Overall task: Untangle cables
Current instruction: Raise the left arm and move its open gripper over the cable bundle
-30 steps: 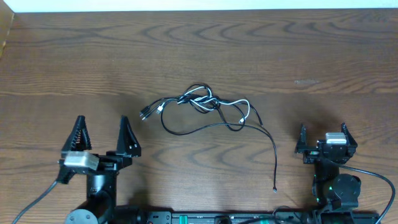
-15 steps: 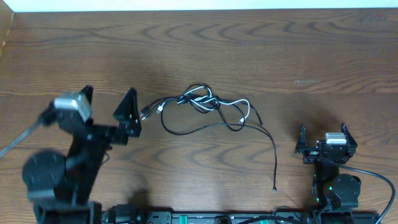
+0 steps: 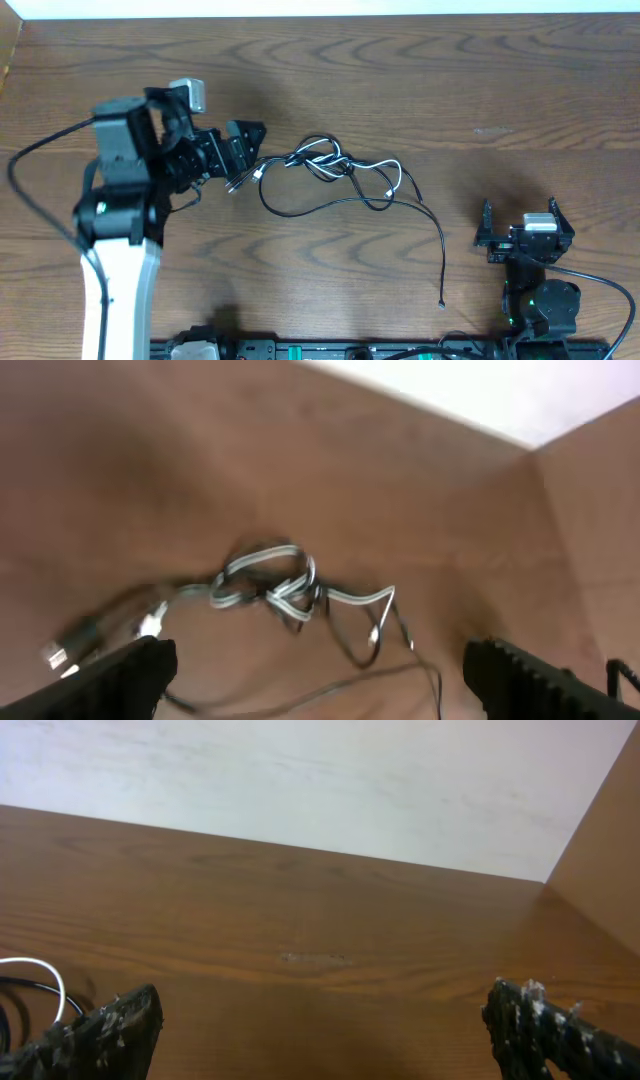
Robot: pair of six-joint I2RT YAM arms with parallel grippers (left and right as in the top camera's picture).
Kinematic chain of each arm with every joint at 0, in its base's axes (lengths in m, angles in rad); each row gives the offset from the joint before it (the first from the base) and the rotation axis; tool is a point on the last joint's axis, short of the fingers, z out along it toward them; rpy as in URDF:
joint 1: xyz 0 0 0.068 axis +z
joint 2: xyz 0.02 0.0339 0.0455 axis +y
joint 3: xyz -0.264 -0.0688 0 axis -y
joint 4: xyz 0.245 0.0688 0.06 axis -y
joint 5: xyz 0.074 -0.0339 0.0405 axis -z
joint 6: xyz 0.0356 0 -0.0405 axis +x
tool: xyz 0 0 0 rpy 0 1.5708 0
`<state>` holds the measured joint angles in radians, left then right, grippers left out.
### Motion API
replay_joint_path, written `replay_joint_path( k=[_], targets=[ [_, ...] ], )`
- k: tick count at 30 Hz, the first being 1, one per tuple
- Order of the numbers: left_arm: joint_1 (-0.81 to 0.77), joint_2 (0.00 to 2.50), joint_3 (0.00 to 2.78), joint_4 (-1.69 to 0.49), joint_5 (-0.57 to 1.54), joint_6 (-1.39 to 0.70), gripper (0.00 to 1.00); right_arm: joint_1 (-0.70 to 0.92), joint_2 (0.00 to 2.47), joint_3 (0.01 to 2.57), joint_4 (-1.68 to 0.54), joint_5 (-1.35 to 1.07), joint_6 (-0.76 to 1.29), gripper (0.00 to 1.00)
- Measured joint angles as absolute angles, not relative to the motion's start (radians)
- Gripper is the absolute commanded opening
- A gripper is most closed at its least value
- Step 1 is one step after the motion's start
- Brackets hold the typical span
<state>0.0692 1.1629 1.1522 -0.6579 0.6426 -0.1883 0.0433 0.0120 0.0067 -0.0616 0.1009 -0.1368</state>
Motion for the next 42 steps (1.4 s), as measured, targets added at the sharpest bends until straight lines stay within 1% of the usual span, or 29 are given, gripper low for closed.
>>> replay_joint_path(
  k=[9,20,21,22,23,25,26,29,37,39,41,42],
  targets=[
    [0.069,1.369,1.153,-0.733,0.656,-0.188,0.98,0.043,0.012,0.007,-0.062,0.101,-0.136,0.99],
    [0.069,1.542,1.153,-0.735,0.656,-0.188,0.98,0.043,0.012,0.007,-0.062,0.101,-0.136,0.99],
    [0.069,1.548,1.153,-0.732,0.656,-0.188,1.0,0.043,0.012,0.007,-0.062,0.101,-0.136,0.99],
    [0.069,1.553,1.153,-0.726,0.656,-0.188,0.87,0.043,0.012,0.007,-0.062,0.101,-0.136,0.99],
    [0.069,1.556,1.153,-0.722,0.656,-0.188,0.8,0.043,0.012,0.007,-0.062,0.101,-0.136,0.99],
    [0.069,1.561,1.153,-0.717,0.655,-0.193,0.71,0.043,0.012,0.007,-0.062,0.101,-0.136,0.99],
    [0.069,1.563,1.153,-0.717,0.654,-0.194,0.68,0.043,0.012,0.007,-0.062,0.101,-0.136,0.99],
    [0.069,1.571,1.153,-0.715,0.652,-0.194,0.51,0.043,0.012,0.007,-0.062,0.101,-0.136,0.99],
    [0.069,1.575,1.145,-0.714,0.653,-0.206,0.41,0.043,0.012,0.007,-0.062,0.101,-0.136,0.99],
    [0.069,1.575,1.139,-0.715,0.652,-0.206,0.36,0.043,0.012,0.007,-0.062,0.101,-0.136,0.99],
    [0.069,1.576,1.139,-0.714,0.653,-0.205,0.3,0.043,0.012,0.007,-0.062,0.101,-0.136,0.99],
    [0.069,1.576,1.139,-0.714,0.652,-0.205,0.25,0.043,0.012,0.007,-0.062,0.101,-0.136,0.99]
  ],
)
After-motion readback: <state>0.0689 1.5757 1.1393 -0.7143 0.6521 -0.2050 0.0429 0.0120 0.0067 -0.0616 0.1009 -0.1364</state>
